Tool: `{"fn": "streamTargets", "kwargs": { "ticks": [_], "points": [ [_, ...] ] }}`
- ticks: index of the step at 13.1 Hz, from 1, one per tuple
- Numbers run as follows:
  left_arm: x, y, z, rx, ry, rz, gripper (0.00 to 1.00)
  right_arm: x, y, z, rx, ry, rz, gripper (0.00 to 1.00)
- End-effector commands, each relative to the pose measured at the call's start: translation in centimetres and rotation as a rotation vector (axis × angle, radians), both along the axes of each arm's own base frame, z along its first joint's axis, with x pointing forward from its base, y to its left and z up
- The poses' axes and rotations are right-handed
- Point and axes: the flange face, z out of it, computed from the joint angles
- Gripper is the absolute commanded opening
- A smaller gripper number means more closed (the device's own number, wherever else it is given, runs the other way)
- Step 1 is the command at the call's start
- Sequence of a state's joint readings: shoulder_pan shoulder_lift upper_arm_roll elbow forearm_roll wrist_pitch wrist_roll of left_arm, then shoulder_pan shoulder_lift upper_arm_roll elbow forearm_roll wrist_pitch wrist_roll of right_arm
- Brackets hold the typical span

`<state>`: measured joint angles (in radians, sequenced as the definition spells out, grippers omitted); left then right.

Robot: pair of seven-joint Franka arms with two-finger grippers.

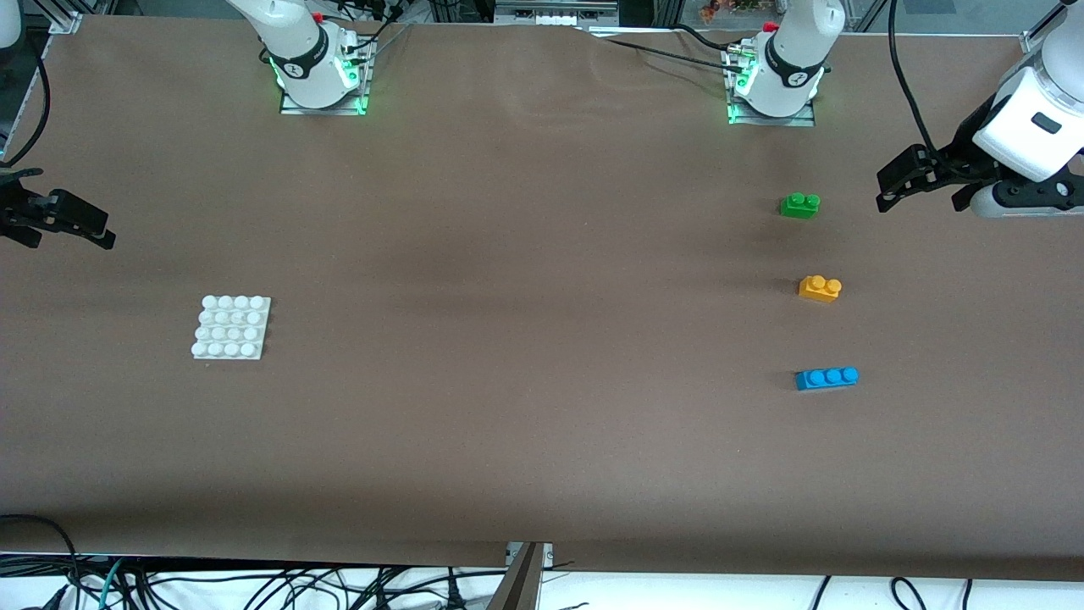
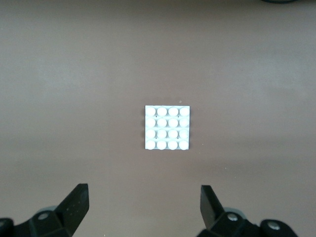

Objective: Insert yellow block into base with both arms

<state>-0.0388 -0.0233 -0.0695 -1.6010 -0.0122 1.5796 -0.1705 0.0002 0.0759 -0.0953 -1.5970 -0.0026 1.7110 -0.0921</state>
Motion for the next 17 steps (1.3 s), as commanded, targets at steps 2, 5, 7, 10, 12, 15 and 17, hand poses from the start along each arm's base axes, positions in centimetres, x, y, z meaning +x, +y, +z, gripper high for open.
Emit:
{"fn": "streamTargets", "kwargs": {
  "ticks": [2,5,7,10,12,15,17],
  "points": [
    [-0.4,0.0,0.3,0.022,-0.001,0.001,1.0,0.9,-0.5,-1.4,-0.014,0.009,-0.001,1.0],
    [-0.4,0.1,0.3,0.022,-0.001,0.004,1.0,2.3,-1.1,-5.5,-0.016,0.076,-0.02,1.0],
    [-0.4,0.0,0.2,0.022,0.001,0.001,1.0,3.4,-2.3,-8.6,-0.013,0.105,-0.045,1.0],
    [-0.4,0.0,0.3,0.022,-0.001,0.002,1.0,4.8,-4.2,-14.6,-0.025,0.176,-0.074,1.0],
    [-0.4,0.0,0.3,0.022,-0.001,0.001,1.0,5.4,-5.3,-18.9,-0.025,0.213,-0.089,1.0],
    [-0.4,0.0,0.3,0.022,0.001,0.001,1.0,6.3,-5.9,-25.9,-0.031,0.253,-0.092,1.0],
    [-0.4,0.1,0.3,0.022,0.001,0.002,1.0,5.9,-6.1,-29.7,-0.033,0.261,-0.094,1.0]
  ]
}}
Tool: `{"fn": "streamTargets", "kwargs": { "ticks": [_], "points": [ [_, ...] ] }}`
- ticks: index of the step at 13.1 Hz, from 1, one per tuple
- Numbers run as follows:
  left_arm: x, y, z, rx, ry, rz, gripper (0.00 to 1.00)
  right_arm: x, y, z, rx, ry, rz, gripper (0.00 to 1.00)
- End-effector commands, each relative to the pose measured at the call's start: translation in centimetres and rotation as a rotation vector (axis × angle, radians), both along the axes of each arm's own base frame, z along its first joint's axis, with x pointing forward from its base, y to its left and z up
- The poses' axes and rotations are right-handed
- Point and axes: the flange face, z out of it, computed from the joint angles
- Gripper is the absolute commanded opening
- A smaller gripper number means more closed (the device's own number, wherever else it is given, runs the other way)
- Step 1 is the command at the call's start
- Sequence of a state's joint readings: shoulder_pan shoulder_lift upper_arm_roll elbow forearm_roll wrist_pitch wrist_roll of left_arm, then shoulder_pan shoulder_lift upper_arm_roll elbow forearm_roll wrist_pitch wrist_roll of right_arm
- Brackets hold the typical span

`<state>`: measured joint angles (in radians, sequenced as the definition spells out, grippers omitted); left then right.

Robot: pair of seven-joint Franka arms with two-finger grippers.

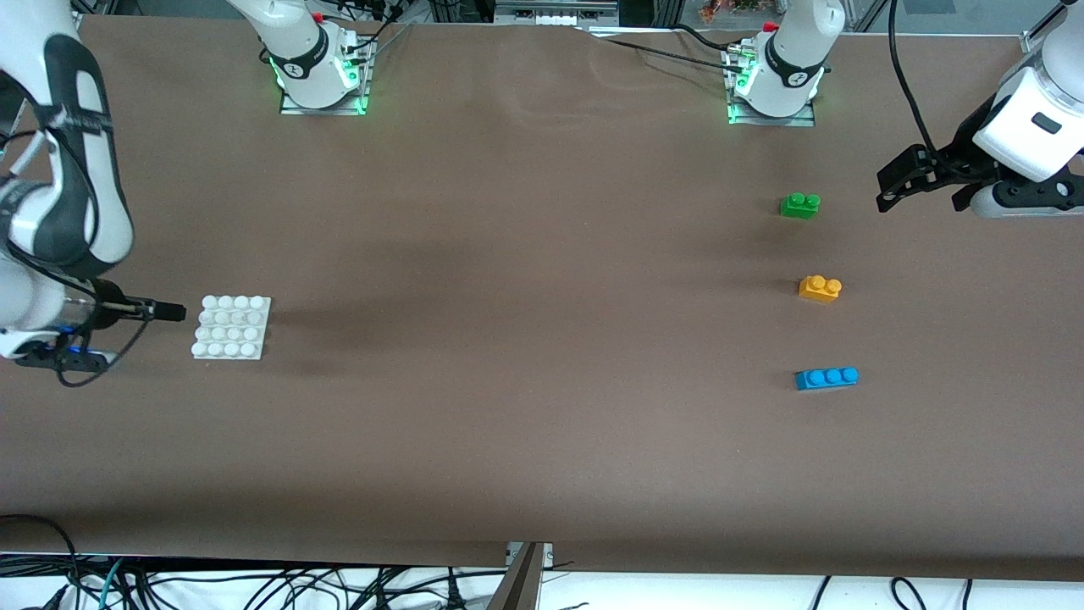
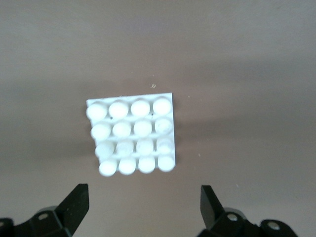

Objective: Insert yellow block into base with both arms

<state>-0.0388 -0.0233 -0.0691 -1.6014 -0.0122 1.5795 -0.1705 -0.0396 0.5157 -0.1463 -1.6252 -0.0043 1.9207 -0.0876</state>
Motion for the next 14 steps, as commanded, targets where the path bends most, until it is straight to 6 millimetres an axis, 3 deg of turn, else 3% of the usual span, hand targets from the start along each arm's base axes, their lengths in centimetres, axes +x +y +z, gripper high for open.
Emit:
{"fn": "streamTargets", "kwargs": {
  "ticks": [1,4,14],
  "points": [
    [-0.4,0.0,0.3,0.022,0.001,0.002,1.0,-0.6,-0.4,-3.7,-0.002,0.004,-0.008,1.0],
    [-0.4,0.1,0.3,0.022,-0.001,0.003,1.0,-1.0,-0.4,-6.4,-0.006,0.024,0.001,1.0],
    [-0.5,0.0,0.4,0.022,-0.001,0.002,1.0,-1.7,0.7,-10.8,-0.005,0.009,0.01,1.0]
  ]
}}
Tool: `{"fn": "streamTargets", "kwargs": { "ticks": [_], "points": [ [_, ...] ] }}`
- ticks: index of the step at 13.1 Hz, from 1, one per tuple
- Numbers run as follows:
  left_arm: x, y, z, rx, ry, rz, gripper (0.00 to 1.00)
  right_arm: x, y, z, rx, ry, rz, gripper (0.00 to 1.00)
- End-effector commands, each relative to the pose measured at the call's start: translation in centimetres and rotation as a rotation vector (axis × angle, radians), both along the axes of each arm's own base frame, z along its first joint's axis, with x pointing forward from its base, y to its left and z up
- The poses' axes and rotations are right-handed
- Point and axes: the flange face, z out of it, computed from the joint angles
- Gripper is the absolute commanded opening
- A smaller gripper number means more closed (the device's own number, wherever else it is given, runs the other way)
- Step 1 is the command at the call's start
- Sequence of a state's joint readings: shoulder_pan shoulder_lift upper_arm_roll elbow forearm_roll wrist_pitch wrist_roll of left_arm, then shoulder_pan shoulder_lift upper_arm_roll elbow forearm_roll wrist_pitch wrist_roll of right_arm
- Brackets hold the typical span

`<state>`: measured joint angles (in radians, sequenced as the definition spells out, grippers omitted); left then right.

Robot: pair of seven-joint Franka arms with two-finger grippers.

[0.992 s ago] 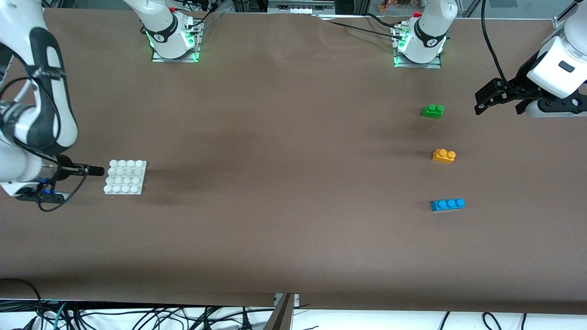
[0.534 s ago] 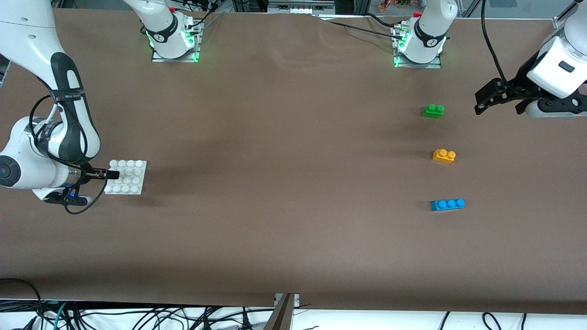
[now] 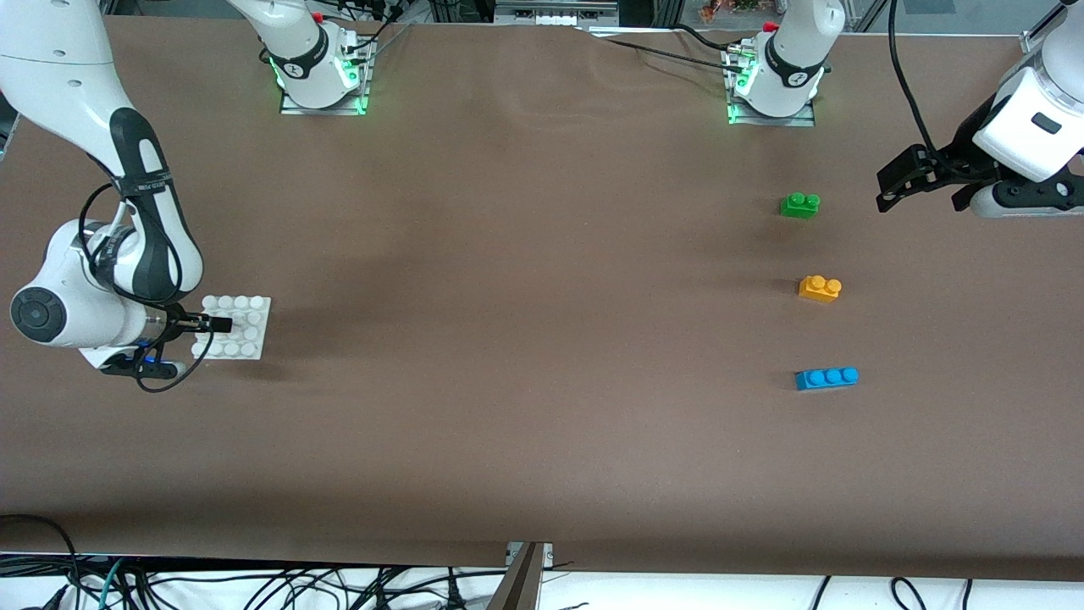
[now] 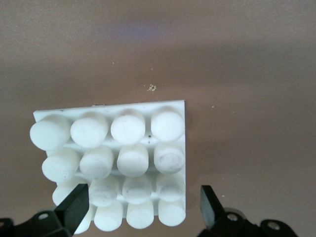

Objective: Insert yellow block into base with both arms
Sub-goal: 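Slide the white base plate with the right gripper toward the table middle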

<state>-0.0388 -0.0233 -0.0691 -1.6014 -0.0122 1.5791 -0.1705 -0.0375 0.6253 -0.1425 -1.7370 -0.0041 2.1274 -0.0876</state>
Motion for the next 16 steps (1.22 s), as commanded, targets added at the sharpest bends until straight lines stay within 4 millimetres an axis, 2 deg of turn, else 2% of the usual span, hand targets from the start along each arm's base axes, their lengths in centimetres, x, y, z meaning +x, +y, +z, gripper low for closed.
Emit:
{"fn": "streamTargets", "kwargs": {
  "ticks": [1,8,16],
  "points": [
    [-0.4,0.0,0.3,0.022,0.0,0.002,1.0,-0.1,0.5,-0.5,0.004,-0.005,-0.002,1.0],
    [-0.4,-0.1,0.3,0.022,0.0,0.0,1.0,-0.1,1.2,-1.4,0.007,-0.003,0.01,1.0],
    [-0.4,-0.1,0.3,0.022,-0.001,-0.001,1.0,-0.3,1.6,-4.0,0.003,0.013,0.021,1.0]
  ]
}}
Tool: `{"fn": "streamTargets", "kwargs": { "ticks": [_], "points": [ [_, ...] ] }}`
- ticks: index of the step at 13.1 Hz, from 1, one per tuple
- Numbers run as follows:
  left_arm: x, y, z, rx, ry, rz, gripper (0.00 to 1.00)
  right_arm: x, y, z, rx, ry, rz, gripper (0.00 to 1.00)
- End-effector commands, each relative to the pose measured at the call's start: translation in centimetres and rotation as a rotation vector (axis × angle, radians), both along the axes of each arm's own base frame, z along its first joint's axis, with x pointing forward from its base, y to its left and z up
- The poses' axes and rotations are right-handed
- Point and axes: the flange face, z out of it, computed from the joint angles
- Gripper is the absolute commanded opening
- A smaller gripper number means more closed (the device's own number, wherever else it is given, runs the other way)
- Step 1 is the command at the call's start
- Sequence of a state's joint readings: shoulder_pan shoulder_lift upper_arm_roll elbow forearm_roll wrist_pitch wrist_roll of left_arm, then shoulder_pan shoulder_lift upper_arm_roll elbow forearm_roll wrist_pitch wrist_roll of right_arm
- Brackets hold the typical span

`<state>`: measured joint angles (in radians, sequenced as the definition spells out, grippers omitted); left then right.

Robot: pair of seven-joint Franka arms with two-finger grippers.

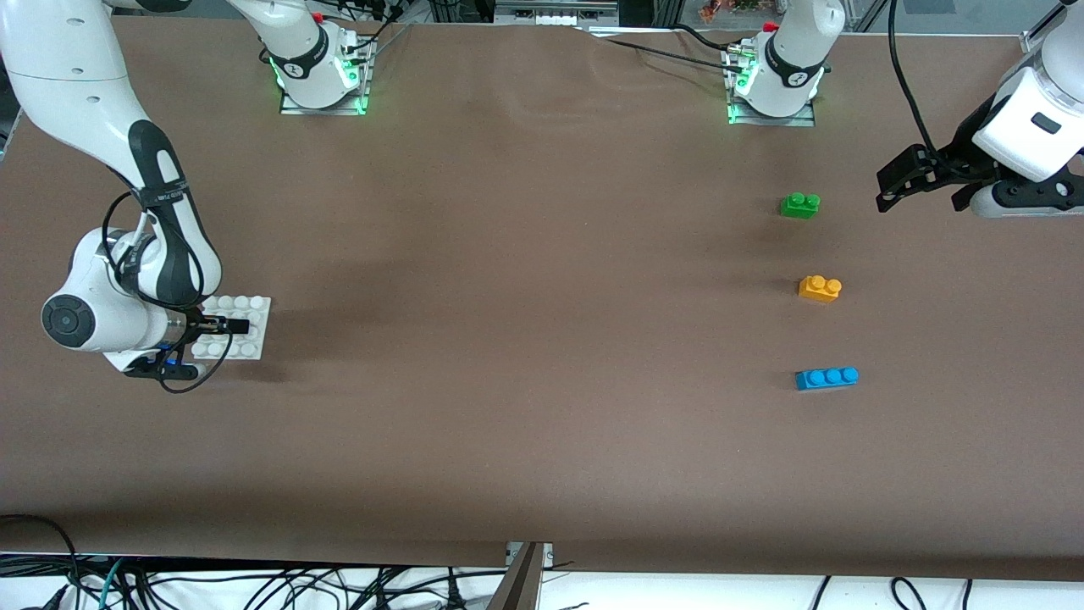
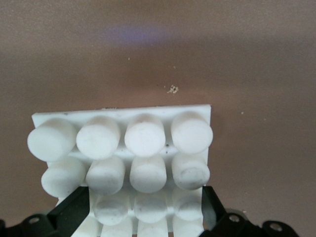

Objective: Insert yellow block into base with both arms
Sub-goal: 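Slide the white base plate with the right gripper toward the table middle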

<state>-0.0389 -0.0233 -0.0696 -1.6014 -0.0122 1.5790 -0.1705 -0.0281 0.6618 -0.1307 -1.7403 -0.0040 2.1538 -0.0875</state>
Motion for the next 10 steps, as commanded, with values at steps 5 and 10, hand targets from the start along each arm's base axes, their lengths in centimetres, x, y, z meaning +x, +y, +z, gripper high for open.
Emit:
{"fn": "streamTargets", "kwargs": {
  "ticks": [5,10],
  "points": [
    [-0.4,-0.1,0.3,0.022,-0.001,-0.001,1.0,0.5,3.7,-2.0,0.011,-0.029,0.037,1.0],
    [-0.4,-0.1,0.4,0.022,-0.003,-0.001,1.0,0.9,8.6,-3.0,0.062,-0.052,0.051,1.0]
  ]
}}
